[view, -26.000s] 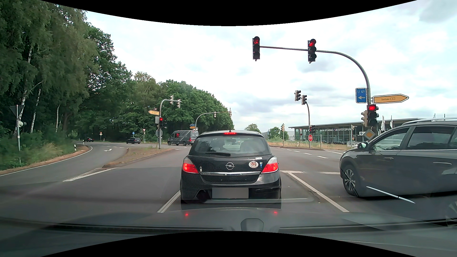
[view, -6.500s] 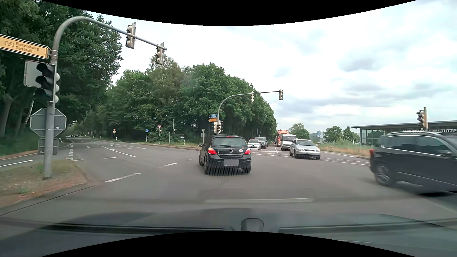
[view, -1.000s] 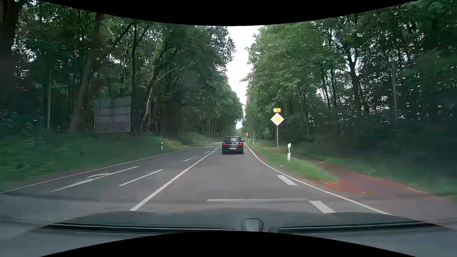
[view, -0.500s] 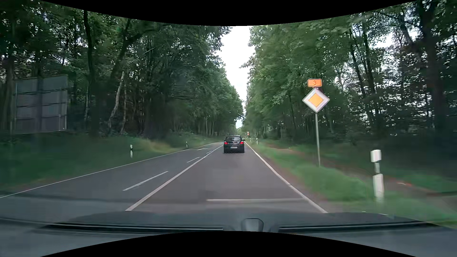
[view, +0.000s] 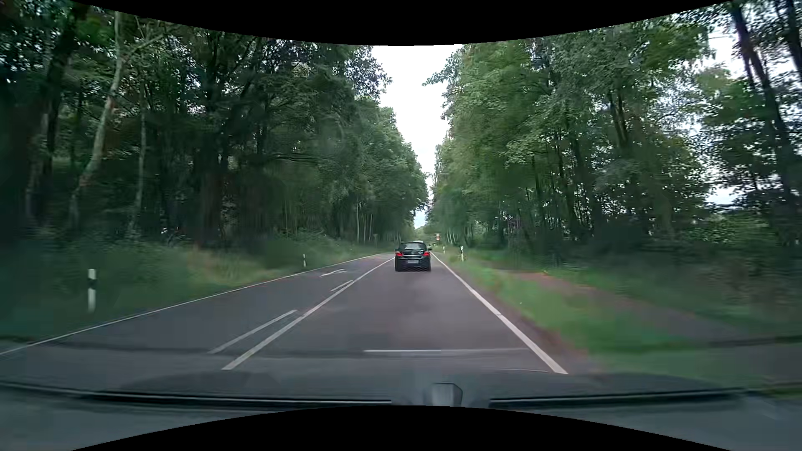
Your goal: Follow the waypoints while adhering to traffic rules and regulations
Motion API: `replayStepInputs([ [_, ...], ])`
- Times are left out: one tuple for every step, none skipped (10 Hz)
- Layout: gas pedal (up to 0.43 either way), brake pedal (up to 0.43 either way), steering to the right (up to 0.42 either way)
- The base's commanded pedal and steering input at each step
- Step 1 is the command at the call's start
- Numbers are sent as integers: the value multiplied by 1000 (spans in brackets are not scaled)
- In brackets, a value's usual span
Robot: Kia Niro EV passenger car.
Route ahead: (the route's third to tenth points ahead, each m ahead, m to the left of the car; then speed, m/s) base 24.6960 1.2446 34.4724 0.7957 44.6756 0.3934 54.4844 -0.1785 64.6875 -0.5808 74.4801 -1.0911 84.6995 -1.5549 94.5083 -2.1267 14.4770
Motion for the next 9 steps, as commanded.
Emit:
replayStepInputs([
  [358, 0, -3],
  [358, 0, -3],
  [358, 0, -2],
  [358, 0, -1],
  [358, 0, 0],
  [358, 0, 1],
  [358, 0, 2],
  [350, 0, 2],
  [350, 0, 2],
])
